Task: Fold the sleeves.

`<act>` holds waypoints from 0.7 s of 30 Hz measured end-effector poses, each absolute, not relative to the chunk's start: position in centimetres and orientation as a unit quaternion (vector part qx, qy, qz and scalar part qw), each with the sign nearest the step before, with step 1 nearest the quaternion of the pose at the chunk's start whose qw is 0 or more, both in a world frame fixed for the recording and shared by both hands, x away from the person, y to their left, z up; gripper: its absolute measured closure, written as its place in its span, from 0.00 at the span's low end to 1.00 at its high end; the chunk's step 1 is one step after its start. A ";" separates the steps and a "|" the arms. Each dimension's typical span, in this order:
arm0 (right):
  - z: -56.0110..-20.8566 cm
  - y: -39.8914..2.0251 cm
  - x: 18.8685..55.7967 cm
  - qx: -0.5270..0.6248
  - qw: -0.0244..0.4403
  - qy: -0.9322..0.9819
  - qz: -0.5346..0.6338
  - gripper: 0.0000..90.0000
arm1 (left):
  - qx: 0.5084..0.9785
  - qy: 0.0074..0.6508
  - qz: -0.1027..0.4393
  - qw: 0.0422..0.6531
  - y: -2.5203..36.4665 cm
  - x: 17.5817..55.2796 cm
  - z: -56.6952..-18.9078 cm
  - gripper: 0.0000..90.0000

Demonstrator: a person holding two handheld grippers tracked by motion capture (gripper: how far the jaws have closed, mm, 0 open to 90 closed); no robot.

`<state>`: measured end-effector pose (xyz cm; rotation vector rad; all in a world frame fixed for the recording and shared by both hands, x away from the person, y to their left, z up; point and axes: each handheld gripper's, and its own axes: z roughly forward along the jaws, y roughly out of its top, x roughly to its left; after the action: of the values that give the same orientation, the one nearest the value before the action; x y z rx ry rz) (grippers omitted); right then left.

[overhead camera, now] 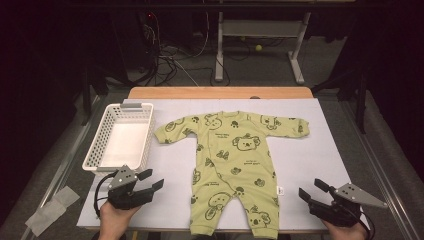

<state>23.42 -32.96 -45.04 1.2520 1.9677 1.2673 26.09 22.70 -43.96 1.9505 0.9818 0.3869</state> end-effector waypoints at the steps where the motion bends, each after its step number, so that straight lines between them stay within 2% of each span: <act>1: -45.1 -33.0 23.5 0.459 0.239 0.719 0.464 0.36 | 0.790 0.393 0.156 0.444 22.5 26.1 -43.7 0.45; 21: -45.1 -33.0 23.3 0.448 0.239 0.725 0.466 0.36 | 0.803 0.381 0.154 0.432 19.0 28.6 -42.1 0.45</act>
<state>23.32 -32.95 -45.05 1.2271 1.9841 1.2757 28.59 18.98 -42.11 2.0023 0.9498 0.3829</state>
